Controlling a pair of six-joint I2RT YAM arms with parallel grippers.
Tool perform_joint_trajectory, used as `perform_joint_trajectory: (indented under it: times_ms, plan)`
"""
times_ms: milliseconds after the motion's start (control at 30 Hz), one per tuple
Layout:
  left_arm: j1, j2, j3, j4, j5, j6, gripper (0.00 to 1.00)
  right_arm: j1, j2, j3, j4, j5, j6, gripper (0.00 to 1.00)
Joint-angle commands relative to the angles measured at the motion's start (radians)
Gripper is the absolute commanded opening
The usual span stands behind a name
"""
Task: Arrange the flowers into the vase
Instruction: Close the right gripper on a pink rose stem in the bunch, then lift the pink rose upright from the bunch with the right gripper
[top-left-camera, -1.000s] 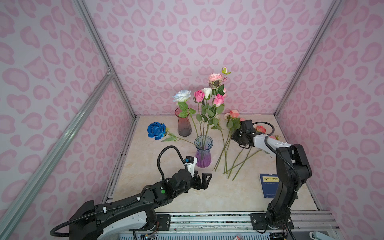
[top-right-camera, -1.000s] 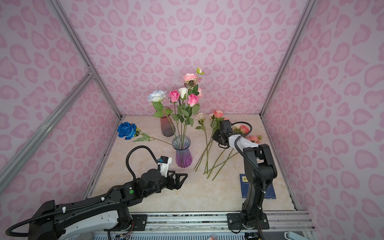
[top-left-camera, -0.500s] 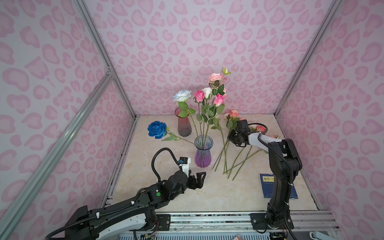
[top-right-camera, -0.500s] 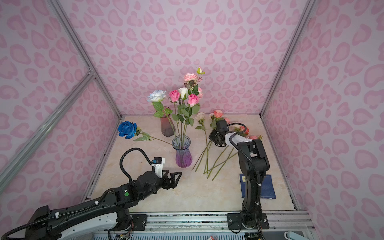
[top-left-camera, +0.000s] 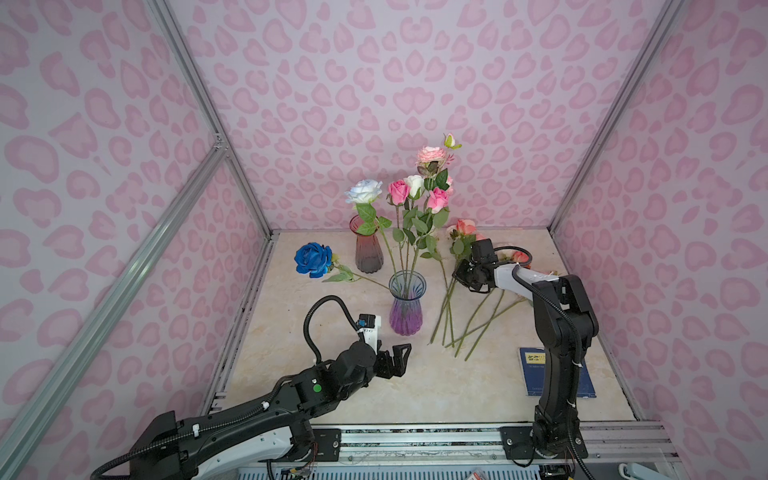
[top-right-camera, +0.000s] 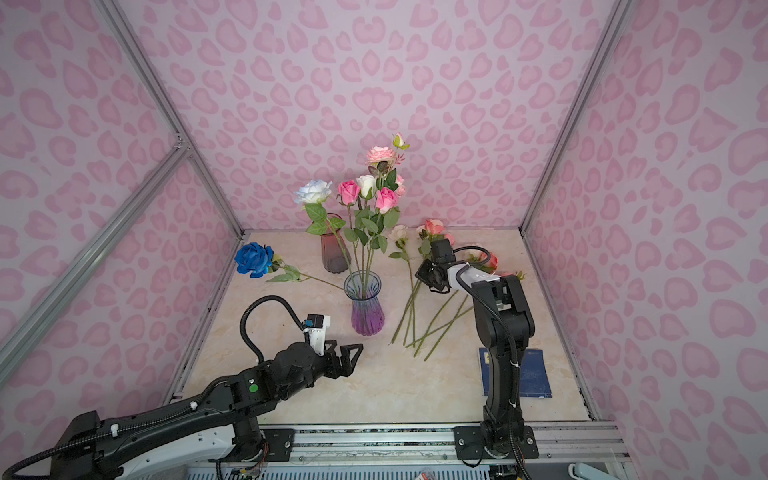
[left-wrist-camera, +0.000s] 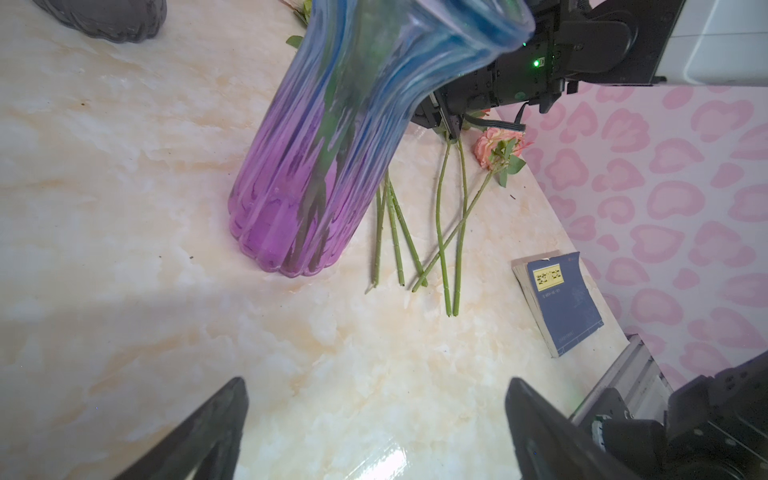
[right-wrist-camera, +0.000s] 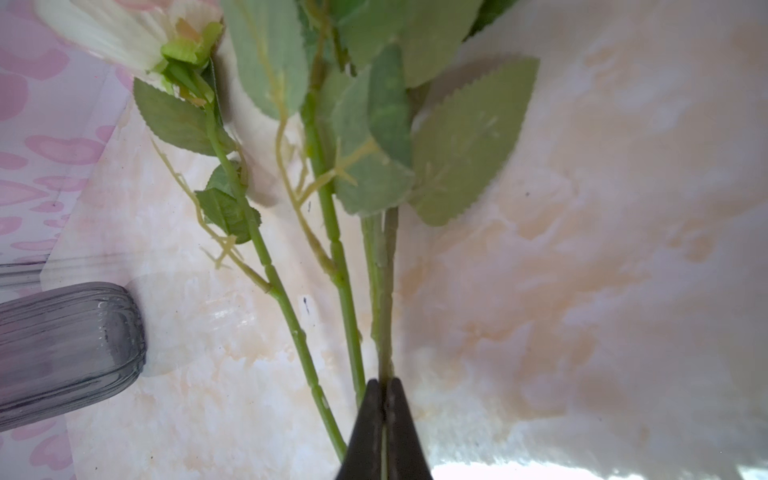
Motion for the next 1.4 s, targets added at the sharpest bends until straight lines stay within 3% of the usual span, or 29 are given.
perform_joint_trajectory:
  times_ms: [0, 500, 1033, 1367]
  plan:
    - [0.001, -0.007, -0.001, 0.003, -0.018, 0.006, 0.98, 0.001, -0.018, -0.012, -0.012, 0.005, -0.012, 0.0]
    - [0.002, -0.011, 0.009, -0.006, -0.022, 0.007, 0.97, -0.009, -0.261, -0.18, 0.046, 0.048, -0.027, 0.0]
    - [0.002, 0.029, 0.059, -0.009, -0.009, 0.005, 0.98, -0.012, -0.722, -0.533, 0.245, 0.128, -0.087, 0.0]
    - [0.002, 0.016, 0.095, -0.039, -0.012, -0.006, 0.98, 0.064, -0.972, -0.58, 0.236, 0.15, -0.149, 0.0]
